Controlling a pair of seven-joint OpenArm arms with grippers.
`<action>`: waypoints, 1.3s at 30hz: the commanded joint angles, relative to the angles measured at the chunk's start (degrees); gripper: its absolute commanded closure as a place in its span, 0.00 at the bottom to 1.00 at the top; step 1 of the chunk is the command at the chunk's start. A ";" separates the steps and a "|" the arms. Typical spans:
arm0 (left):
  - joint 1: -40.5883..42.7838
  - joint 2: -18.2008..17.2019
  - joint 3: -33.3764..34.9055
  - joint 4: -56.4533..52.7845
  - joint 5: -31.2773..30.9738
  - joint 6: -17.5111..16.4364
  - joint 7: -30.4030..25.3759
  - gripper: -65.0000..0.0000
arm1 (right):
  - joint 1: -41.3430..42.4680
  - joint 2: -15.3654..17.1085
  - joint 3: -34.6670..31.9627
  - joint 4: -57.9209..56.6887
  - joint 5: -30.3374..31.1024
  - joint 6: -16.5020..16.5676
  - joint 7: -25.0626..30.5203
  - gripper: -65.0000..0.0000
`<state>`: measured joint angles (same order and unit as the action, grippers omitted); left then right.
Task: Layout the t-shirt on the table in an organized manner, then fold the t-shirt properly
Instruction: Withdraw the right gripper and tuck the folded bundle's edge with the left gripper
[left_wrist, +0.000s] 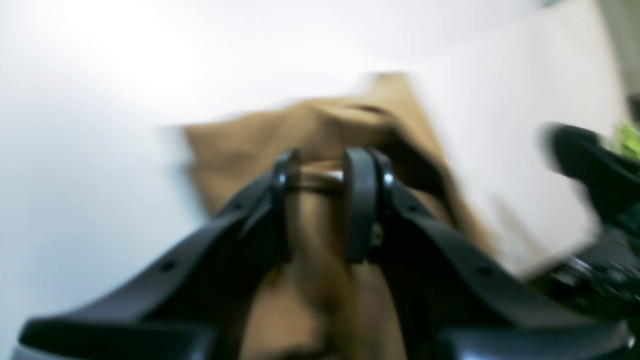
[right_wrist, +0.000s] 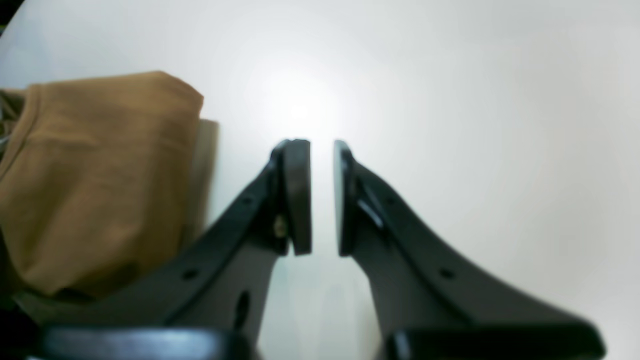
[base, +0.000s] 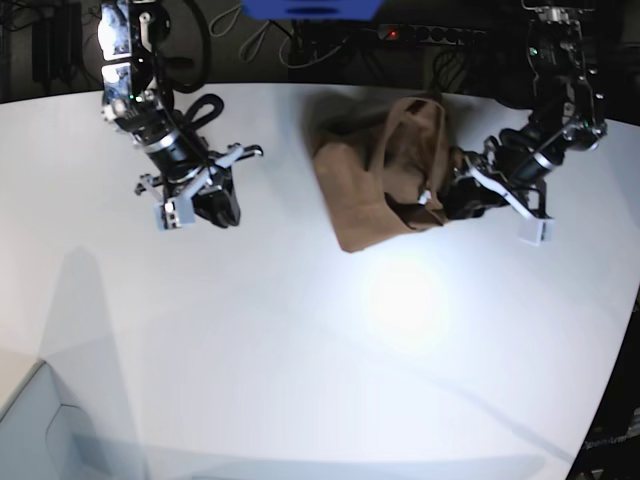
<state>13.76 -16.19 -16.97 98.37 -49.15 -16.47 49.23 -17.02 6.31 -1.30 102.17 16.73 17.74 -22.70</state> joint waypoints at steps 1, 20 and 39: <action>-1.50 -1.18 -0.57 0.93 -1.62 -0.81 -1.28 0.77 | 0.18 0.07 0.82 1.17 0.54 0.42 1.47 0.90; -4.13 -2.32 -17.27 -2.50 -7.16 -0.98 1.27 0.77 | -0.70 -0.20 1.08 1.26 0.63 0.50 1.47 0.90; -0.70 13.68 5.68 9.37 -6.72 -0.28 9.01 0.77 | -0.70 -0.11 1.43 0.99 0.63 0.50 1.03 0.90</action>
<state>13.58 -2.59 -11.20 106.87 -53.87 -16.45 59.02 -17.98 6.04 0.03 102.21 16.73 17.72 -23.07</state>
